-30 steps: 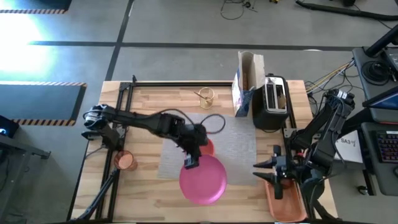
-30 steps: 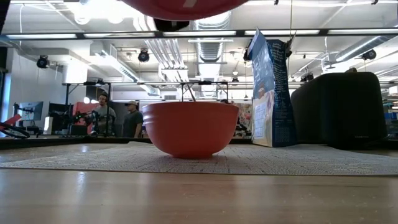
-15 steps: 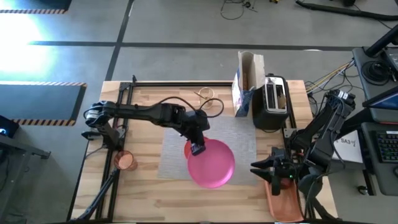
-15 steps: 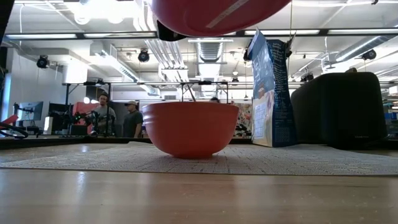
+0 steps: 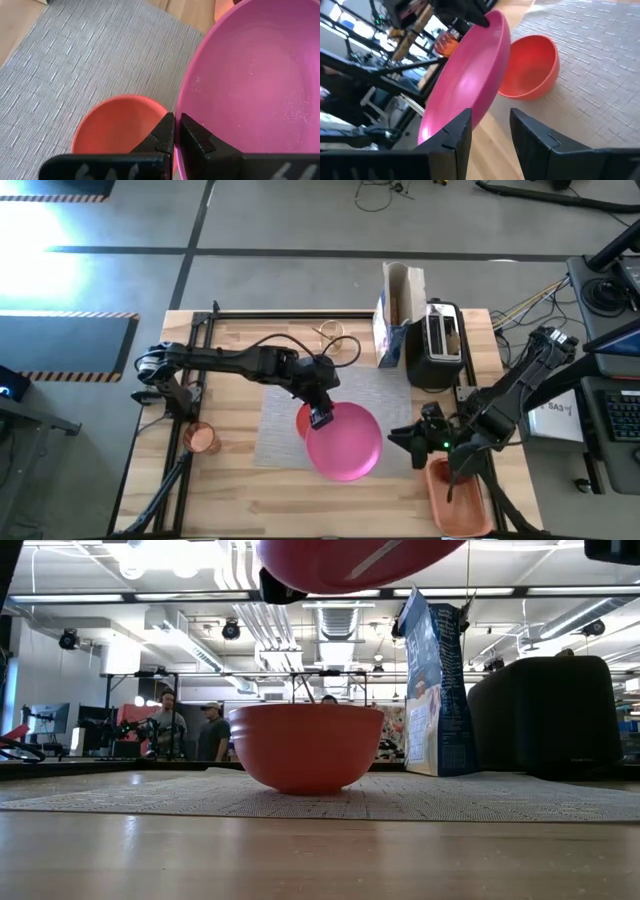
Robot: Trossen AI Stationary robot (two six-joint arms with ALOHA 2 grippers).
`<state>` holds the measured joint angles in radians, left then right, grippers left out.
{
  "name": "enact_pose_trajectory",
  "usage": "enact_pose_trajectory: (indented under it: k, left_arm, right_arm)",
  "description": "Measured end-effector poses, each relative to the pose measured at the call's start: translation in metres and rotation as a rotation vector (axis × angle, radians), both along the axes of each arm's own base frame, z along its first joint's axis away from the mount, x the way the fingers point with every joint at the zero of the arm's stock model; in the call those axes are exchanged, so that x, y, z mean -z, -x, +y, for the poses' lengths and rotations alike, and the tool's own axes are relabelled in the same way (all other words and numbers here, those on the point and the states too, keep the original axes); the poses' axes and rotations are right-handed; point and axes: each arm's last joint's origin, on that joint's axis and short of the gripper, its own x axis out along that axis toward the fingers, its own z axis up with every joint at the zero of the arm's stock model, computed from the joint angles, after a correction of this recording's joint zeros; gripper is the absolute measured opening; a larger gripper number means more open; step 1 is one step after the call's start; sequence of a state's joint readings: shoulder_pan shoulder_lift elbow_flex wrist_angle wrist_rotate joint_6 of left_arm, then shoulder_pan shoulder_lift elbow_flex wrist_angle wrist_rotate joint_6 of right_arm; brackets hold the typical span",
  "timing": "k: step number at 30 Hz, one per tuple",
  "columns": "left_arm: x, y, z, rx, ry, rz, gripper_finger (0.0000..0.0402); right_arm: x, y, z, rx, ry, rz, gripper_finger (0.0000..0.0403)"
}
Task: Arrange a breakfast setting
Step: Put the pink plate to the right of the orange bowl on the gray table mat
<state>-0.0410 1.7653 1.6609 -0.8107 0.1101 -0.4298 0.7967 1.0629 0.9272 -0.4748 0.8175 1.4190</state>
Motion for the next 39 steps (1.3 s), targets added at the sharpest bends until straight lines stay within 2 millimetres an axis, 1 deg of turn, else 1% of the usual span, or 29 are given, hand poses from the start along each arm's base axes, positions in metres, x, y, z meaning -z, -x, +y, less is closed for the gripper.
enact_pose_trajectory:
  k: [7,10,17,21,39]
  left_arm:
    - [0.0,0.0,0.001,-0.016,-0.039,-0.002,0.0]
    - [0.0,0.0,0.001,-0.008,-0.047,-0.005,0.0]
    - [0.0,-0.001,0.001,-0.008,-0.056,-0.01,0.0]
    - [0.0,-0.001,0.001,-0.008,-0.056,-0.013,0.0]
    - [-0.006,-0.008,0.002,0.001,-0.097,-0.108,0.0]
  right_arm:
    - [0.001,-0.006,-0.007,-0.011,0.033,0.029,0.0127]
    - [0.002,-0.009,-0.011,-0.009,0.032,0.047,0.0143]
    - [0.003,-0.014,-0.017,0.007,0.019,0.06,0.0195]
    - [0.003,-0.017,-0.02,0.013,0.009,0.065,0.021]
    - [-0.003,-0.027,-0.027,0.02,0.028,0.015,0.021]
